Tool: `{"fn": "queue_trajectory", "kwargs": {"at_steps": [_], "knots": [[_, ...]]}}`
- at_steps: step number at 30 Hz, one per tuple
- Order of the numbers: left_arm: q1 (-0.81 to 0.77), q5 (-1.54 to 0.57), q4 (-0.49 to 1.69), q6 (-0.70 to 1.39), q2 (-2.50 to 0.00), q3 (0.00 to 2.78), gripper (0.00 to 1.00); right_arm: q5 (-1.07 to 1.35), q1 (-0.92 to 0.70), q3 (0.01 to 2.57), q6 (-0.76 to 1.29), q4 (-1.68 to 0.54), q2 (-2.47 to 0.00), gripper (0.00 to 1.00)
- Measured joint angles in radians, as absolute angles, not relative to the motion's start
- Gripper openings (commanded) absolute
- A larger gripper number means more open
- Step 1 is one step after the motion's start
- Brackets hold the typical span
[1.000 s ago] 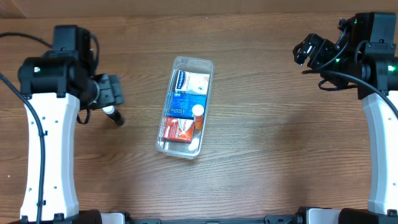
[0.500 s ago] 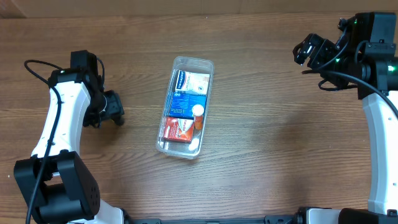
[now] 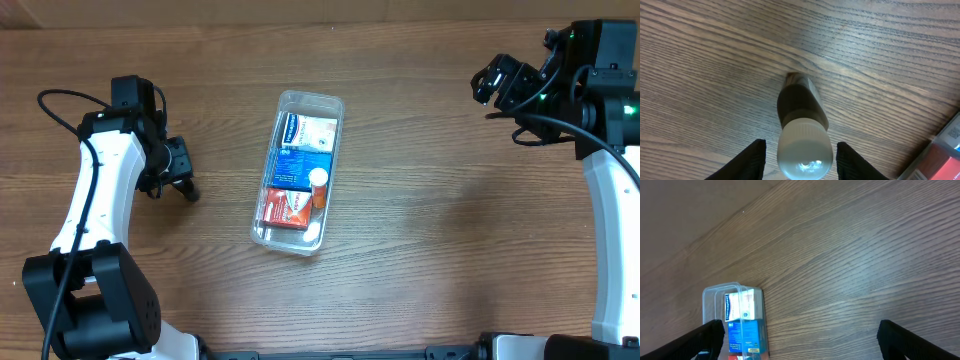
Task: Pack container
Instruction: 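Move the left gripper to the dark medicine bottle and grasp it, then lift the dark bottle and carry it over the container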
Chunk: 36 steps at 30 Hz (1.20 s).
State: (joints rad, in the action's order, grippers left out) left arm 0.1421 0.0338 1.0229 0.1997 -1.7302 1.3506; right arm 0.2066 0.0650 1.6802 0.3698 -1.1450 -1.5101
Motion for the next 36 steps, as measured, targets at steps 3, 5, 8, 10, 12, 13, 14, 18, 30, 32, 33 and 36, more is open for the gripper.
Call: {"fn": "queue_trajectory", "kwargs": {"at_steps": [3, 5, 8, 10, 12, 13, 14, 18, 30, 32, 33, 36], "knots": [[0.142, 0.034, 1.019, 0.199, -1.73, 1.35, 0.48, 0.206, 0.065, 1.68, 0.369, -1.145, -1.51, 1.0], [0.142, 0.034, 1.009, 0.199, -1.73, 1.344, 0.49, 0.206, 0.065, 1.68, 0.37, -1.145, -1.51, 1.0], [0.142, 0.034, 0.989, 0.199, -1.73, 1.32, 0.49, 0.206, 0.065, 1.68, 0.37, -1.145, -1.51, 1.0], [0.142, 0.034, 0.978, 0.199, -1.73, 1.306, 0.49, 0.207, 0.065, 1.68, 0.37, -1.145, -1.51, 1.0], [0.142, 0.034, 0.971, 0.199, -1.731, 1.299, 0.45, 0.206, 0.065, 1.68, 0.37, -1.146, -1.51, 1.0], [0.142, 0.034, 0.968, 0.199, -1.731, 1.298, 0.42, 0.206, 0.065, 1.68, 0.37, -1.146, -1.51, 1.0], [0.142, 0.034, 0.962, 0.199, -1.731, 1.298, 0.41, 0.207, 0.065, 1.68, 0.37, -1.145, -1.51, 1.0], [0.142, 0.033, 0.955, 0.192, -1.731, 1.298, 0.2, 0.206, 0.065, 1.68, 0.37, -1.145, -1.51, 1.0], [0.14, -0.035, 1.174, 0.146, -1.747, 1.446, 0.06, 0.206, 0.065, 1.68, 0.37, -1.146, -1.51, 1.0], [0.13, -0.052, 1.274, 0.143, -1.752, 1.554, 0.06, 0.206, 0.065, 1.68, 0.37, -1.146, -1.51, 1.0], [0.115, -0.057, 1.326, 0.139, -1.75, 1.618, 0.06, 0.207, 0.065, 1.68, 0.371, -1.145, -1.51, 1.0], [0.044, -0.078, 1.406, 0.131, -1.697, 1.726, 0.05, 0.207, 0.065, 1.68, 0.37, -1.145, -1.51, 1.0]]}}
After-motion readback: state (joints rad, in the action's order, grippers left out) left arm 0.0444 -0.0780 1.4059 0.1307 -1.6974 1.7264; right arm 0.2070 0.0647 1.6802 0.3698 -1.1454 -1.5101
